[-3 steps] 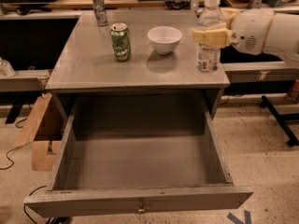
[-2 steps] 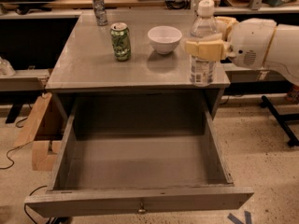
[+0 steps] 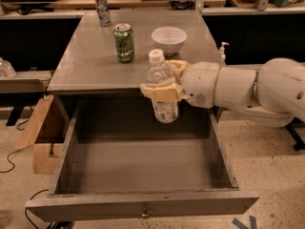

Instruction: Place blue plastic bottle into top drawer

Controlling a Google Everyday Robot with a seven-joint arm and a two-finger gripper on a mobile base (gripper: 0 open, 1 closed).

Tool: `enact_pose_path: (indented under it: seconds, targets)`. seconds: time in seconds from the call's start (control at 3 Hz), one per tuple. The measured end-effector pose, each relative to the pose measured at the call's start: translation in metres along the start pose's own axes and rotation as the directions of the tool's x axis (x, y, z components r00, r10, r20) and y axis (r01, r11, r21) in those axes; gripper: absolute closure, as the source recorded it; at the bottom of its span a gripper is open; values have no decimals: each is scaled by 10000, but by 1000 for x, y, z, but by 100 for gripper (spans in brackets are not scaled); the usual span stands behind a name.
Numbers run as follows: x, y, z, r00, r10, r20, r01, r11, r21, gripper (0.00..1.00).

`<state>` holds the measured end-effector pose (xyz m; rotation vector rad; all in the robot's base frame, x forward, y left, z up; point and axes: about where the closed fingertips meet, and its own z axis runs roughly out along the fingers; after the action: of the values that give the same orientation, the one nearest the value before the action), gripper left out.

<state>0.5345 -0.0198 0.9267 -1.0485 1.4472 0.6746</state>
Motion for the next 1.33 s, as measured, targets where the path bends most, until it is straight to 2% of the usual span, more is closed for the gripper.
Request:
enact_pose_path:
  seconds: [0.33,0.67,1.0,1.33]
  targets:
    - [28,14,36,9998,162,-85,-166,9987,-491,100]
    - [30,15,39,9998,186,-75,-189,9984,-542,100]
    - [45,17,48,9988,478,87,-471,9963,-722,100]
    - [76,29,66,9949,887,470,-831,9904,-1103,100]
